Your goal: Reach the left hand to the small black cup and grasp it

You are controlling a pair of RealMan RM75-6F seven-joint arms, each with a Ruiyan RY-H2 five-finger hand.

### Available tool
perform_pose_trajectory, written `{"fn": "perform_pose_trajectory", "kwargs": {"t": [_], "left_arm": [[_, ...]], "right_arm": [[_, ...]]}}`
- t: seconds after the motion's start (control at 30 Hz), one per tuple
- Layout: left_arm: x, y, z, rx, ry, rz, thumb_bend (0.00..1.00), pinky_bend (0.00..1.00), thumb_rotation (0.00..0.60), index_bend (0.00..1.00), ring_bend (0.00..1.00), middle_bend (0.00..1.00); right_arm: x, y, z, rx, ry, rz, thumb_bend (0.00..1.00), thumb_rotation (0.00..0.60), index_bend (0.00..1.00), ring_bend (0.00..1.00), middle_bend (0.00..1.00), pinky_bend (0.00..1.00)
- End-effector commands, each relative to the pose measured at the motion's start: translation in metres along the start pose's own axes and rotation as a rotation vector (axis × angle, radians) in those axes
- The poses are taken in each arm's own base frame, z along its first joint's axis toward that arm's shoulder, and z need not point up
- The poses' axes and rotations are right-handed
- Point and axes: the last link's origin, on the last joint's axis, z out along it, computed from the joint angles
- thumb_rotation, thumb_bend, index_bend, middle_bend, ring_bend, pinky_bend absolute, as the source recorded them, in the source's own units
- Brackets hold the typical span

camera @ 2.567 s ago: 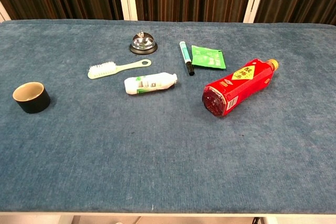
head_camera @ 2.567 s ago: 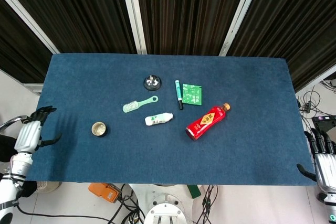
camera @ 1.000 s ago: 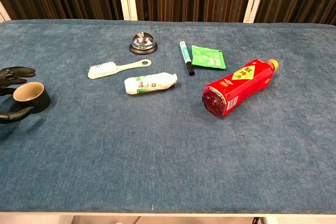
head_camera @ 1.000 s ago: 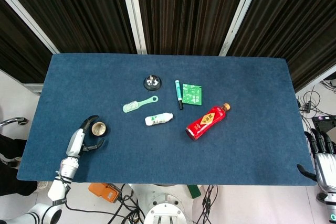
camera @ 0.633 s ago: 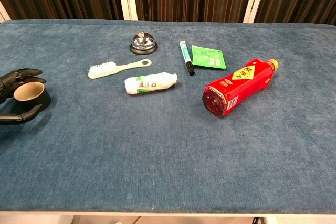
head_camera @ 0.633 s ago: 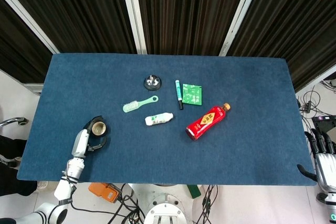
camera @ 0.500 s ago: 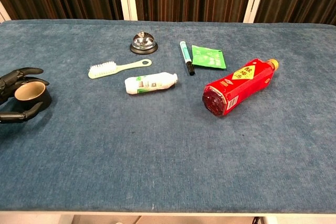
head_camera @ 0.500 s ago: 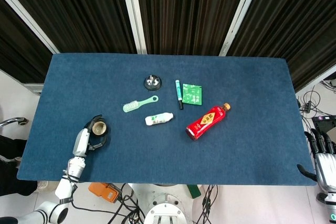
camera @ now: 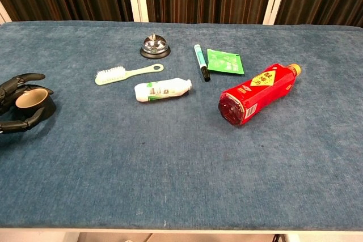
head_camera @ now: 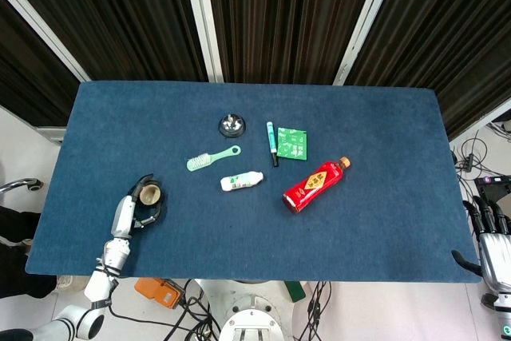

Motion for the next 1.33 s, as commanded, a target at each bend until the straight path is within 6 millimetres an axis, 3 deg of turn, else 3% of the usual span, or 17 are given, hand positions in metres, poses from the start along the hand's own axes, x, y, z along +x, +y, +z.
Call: {"fn": "perform_pose_trajectory", "kwargs": {"t": [0.03,0.27,0.5,1.0,1.17,1.33], "left_arm": [[0.005,0.005,0.001,-0.025,0.017,-0.005,0.48,0.3,0.6,0.15,0.27,0.33],[0.018,0.016,0.007,-0.054,0.018,0.045,0.48,0.3,0.6,0.15,0.29,0.34],[0.04,0.042,0.015,-0.129,0.066,0.086,0.48,0.32,0.6,0.15,0.31,0.35],[0.126,0.132,0.038,-0.258,0.147,0.213,0.48,0.32,0.6,0.15,0.33,0.37],[0.141,0.158,0.039,-0.274,0.129,0.284,0.48,0.32,0.6,0.15,0.33,0.37],[0.148,0.169,0.037,-0.256,0.111,0.306,0.48,0.32,0.6,0.15,0.33,0.37]], "right_arm": [[0.0,0.0,0.0,-0.001,-0.001,0.0,0.29,0.6,0.17,0.11,0.12,0.24],[0.0,0.0,0.0,-0.002,-0.003,-0.002,0.29,0.6,0.19,0.11,0.12,0.25],[0.0,0.001,0.0,-0.005,-0.002,0.001,0.29,0.6,0.19,0.11,0.12,0.26],[-0.001,-0.003,0.002,-0.008,-0.008,0.009,0.29,0.6,0.19,0.11,0.12,0.26],[0.0,-0.003,0.003,-0.009,-0.009,0.007,0.29,0.6,0.19,0.11,0.12,0.26],[0.0,-0.003,0.002,-0.008,-0.007,0.01,0.29,0.6,0.19,0.11,0.12,0.26]]}}
